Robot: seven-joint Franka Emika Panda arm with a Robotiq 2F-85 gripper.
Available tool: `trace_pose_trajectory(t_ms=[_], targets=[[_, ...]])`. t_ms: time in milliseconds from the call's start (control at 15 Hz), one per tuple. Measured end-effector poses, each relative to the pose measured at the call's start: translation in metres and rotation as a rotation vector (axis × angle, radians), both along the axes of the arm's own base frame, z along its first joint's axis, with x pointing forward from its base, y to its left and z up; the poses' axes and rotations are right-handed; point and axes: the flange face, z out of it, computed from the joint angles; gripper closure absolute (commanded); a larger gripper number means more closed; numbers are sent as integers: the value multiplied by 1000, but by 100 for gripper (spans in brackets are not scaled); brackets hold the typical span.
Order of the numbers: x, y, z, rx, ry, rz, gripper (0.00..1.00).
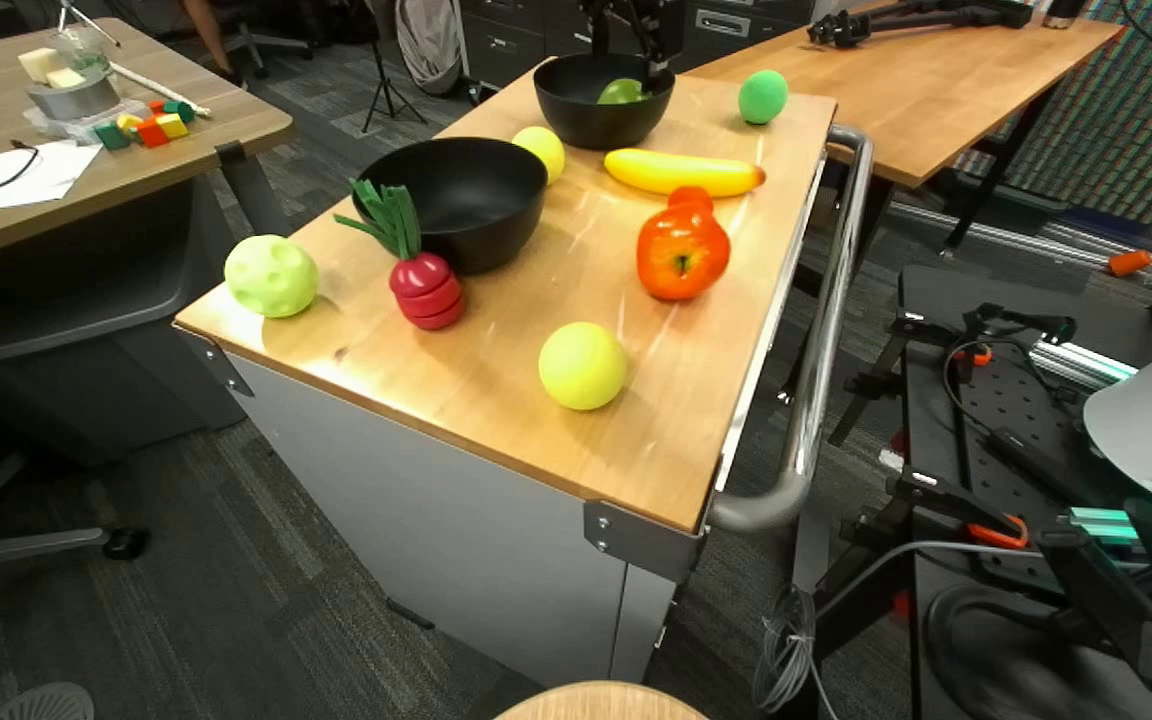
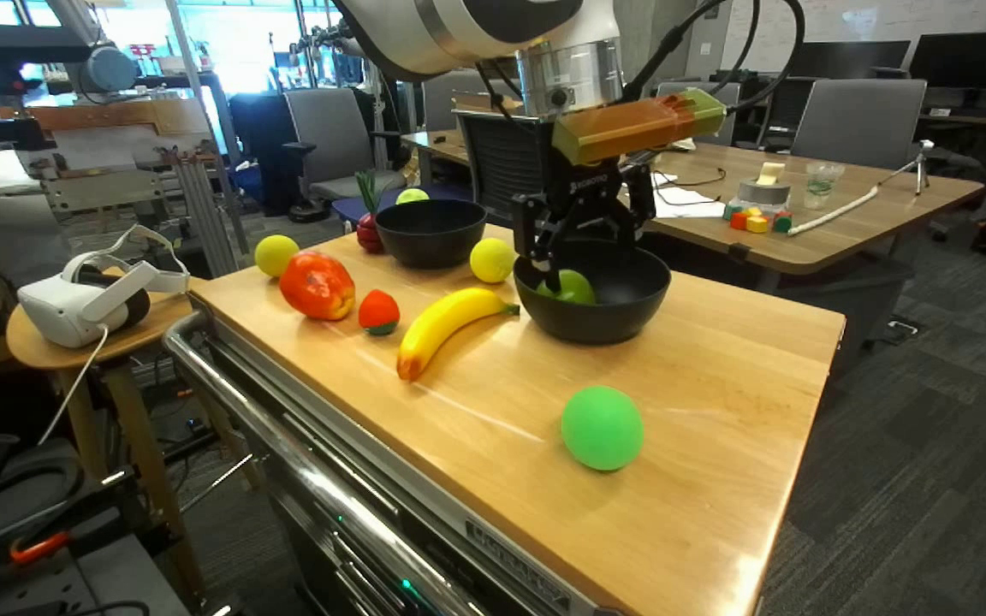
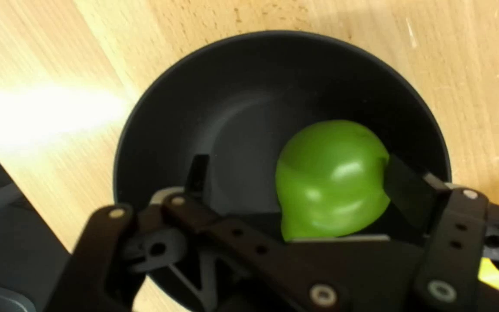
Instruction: Take all the contents from the black bowls and place them on the table one at at time starting with the left bowl then right bowl
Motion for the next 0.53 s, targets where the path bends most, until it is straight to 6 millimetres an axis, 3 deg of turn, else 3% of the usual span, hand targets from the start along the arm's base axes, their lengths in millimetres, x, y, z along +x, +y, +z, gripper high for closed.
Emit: trace_pose_trajectory(t_ms=[67, 133, 467, 533], targets=[[0, -2, -2, 1, -4, -19, 22], [1, -4, -6, 2, -8, -38, 27], [-2, -20, -42, 11, 24, -163, 38], [-1, -20, -48, 12, 29, -174, 32]])
